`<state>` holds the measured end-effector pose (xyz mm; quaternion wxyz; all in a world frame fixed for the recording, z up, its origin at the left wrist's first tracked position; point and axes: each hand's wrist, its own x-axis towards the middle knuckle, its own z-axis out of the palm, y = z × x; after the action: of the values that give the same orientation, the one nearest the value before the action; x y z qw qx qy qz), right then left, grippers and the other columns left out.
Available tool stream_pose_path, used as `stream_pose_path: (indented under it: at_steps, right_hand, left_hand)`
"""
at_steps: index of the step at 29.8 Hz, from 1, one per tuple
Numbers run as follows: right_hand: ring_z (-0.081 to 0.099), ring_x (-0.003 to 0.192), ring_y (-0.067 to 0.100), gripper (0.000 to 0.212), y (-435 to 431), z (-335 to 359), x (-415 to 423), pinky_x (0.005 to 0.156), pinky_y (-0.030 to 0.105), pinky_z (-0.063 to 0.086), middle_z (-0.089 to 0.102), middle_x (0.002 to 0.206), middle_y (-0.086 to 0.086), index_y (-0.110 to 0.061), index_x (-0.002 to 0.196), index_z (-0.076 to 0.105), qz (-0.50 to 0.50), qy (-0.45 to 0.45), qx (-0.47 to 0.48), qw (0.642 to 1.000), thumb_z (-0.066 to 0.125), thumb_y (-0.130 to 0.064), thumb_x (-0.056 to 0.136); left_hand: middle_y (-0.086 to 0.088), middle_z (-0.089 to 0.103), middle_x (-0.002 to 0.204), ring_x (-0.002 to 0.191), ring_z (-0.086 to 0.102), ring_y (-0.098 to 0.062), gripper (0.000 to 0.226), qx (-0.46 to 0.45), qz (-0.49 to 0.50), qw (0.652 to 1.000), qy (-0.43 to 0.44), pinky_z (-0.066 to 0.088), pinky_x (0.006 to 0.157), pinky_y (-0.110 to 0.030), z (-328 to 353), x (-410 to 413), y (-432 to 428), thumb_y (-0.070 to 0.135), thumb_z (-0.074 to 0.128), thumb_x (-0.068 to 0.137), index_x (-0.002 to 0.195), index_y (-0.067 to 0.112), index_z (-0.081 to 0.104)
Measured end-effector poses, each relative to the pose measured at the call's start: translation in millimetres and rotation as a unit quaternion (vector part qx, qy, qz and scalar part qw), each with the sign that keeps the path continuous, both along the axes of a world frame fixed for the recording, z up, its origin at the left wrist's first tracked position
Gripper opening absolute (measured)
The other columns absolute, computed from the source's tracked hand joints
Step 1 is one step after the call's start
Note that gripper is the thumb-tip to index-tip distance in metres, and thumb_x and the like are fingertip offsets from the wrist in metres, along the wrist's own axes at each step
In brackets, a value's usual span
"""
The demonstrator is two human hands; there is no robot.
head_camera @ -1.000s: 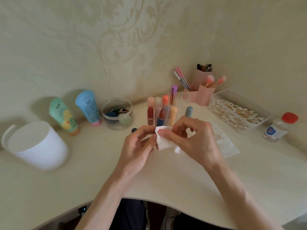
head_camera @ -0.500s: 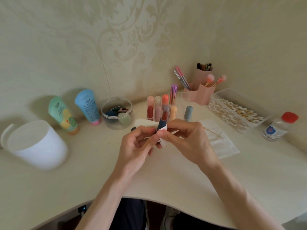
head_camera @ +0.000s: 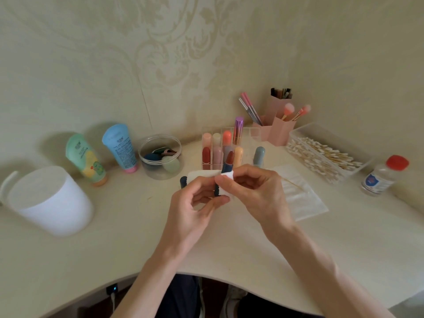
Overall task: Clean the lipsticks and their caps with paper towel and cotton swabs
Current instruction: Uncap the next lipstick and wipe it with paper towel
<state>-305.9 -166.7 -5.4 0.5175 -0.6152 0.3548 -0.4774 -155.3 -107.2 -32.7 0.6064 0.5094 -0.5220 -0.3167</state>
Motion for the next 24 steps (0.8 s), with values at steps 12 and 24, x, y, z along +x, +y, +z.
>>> stream_pose_path:
  at_steps: [12, 24]
  right_hand:
    - [0.059, 0.075, 0.038, 0.037, -3.7, 0.1, -3.9, 0.077, 0.051, 0.051, 0.064, 0.085, 0.034, 0.004, 0.087, 0.073, 0.039, -0.015, 0.017, 0.999, 0.088, -0.029, 0.084]
    - [0.06, 0.088, 0.054, 0.062, -4.4, 4.7, -3.3, 0.086, 0.047, 0.045, 0.059, 0.097, 0.045, 0.016, 0.092, 0.066, 0.004, -0.05, 0.049, 0.998, 0.09, -0.04, 0.08]
  left_hand:
    - [-0.005, 0.075, 0.077, 0.068, 0.073, -0.021, 0.029, 0.008, -0.052, 0.996, 0.076, 0.057, 0.071, -0.023, 7.8, 3.5, 0.9, 0.003, 0.073, 0.086, 0.114, 0.011, 0.075]
    - [-0.004, 0.078, 0.096, 0.08, 0.075, -0.025, 0.038, -0.003, -0.013, 0.998, 0.059, 0.058, 0.068, -0.029, 12.2, -0.9, 6.1, 0.018, 0.083, 0.077, 0.113, 0.015, 0.075]
